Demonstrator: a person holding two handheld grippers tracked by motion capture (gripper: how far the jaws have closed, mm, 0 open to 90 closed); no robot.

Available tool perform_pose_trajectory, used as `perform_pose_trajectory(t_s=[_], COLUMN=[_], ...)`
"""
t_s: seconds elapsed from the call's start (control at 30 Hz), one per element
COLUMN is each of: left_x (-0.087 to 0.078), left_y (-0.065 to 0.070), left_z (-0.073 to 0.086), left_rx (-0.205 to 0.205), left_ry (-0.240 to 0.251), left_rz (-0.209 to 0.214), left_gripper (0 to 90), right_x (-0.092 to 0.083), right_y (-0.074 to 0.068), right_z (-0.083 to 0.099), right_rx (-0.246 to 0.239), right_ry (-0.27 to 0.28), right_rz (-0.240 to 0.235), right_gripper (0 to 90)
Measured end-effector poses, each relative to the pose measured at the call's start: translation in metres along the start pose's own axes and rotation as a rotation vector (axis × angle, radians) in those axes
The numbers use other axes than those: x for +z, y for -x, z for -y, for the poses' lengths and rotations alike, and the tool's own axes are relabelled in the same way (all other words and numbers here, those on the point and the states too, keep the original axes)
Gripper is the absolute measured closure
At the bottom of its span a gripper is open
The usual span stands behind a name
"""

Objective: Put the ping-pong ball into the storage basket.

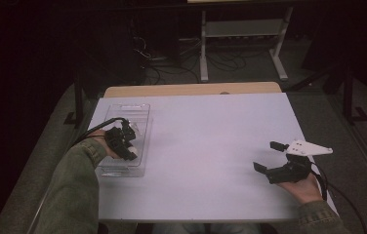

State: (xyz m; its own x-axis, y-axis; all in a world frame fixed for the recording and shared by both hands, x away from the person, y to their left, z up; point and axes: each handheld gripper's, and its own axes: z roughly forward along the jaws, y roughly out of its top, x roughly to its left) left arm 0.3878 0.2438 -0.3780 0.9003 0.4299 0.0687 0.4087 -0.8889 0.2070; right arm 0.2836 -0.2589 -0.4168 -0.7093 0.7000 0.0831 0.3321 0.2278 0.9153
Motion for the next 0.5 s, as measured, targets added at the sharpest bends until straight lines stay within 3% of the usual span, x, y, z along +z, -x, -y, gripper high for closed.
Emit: perform_pose_trajectory(t_s=[0.33, 0.5], left_x=[0.0064, 0.0075], left_y=[0.0029, 0.0016], left_z=[-0.0047, -0.0049], left_rx=[0.016, -0.017], left_ry=[-0.018, -0.026], left_rz=[0.001, 0.008], left_gripper=[50.6, 50.1], right_x=[0.0002, 0.0001], right_y=[0.0, 0.0001], right_z=[-0.0002, -0.0002], right_rx=[-0.001, -0.001], right_ry=[-0.002, -0.001], right_rz=[-0.001, -0.001], right_gripper=[0.0, 0.0])
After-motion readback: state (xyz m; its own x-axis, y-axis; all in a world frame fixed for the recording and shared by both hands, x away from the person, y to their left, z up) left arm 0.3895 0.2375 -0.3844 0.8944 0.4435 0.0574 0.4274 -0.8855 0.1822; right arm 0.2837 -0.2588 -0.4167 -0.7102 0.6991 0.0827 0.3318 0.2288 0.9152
